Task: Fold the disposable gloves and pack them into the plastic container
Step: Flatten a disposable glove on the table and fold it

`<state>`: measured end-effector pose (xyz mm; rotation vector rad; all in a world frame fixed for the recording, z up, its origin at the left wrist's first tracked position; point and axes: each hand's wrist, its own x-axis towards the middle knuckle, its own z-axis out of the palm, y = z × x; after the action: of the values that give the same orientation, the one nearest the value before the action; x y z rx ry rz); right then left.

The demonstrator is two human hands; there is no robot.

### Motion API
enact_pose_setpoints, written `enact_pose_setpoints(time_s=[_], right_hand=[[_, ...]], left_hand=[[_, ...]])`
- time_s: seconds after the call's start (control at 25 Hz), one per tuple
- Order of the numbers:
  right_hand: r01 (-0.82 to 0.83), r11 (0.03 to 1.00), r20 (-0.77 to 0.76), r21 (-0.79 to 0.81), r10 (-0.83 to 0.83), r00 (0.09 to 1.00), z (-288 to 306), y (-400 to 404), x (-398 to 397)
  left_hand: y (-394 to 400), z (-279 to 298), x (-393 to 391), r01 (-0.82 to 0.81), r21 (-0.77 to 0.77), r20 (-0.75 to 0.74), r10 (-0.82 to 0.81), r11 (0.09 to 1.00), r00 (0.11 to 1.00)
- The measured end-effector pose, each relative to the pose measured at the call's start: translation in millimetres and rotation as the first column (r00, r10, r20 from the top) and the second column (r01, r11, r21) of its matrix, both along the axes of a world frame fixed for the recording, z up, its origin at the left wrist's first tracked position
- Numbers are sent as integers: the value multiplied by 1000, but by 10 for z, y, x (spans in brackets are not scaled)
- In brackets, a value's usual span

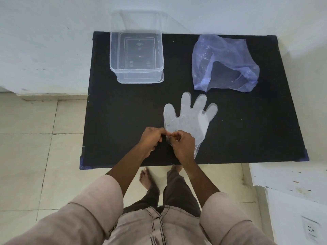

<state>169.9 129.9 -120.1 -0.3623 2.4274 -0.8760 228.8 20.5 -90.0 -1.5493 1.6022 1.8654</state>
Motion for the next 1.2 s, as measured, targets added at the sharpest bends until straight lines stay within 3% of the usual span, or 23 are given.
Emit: enact_pose_setpoints(time_s=[0.32, 0.56, 0.8, 1.04, 1.2], right_hand=[[47, 999, 52, -27, -45, 998, 20, 7, -58], [21, 999, 97, -40, -17, 995, -45, 43, -61], [52, 994, 92, -93, -43, 995, 5, 99, -103], [214, 959, 160, -184, -186, 969, 101, 319, -366], [196, 963, 153, -187, -168, 974, 161, 339, -455]], left_hand=[[52, -186, 130, -18, -180, 44, 26, 984, 999], [108, -204, 83, 6, -132, 58, 2, 991, 998], [71, -269, 108, 12, -181, 66, 0, 983, 998], [65, -367, 143, 175, -334, 129, -139, 926, 982], [139, -315, 159, 283, -454, 181, -224, 845, 958]])
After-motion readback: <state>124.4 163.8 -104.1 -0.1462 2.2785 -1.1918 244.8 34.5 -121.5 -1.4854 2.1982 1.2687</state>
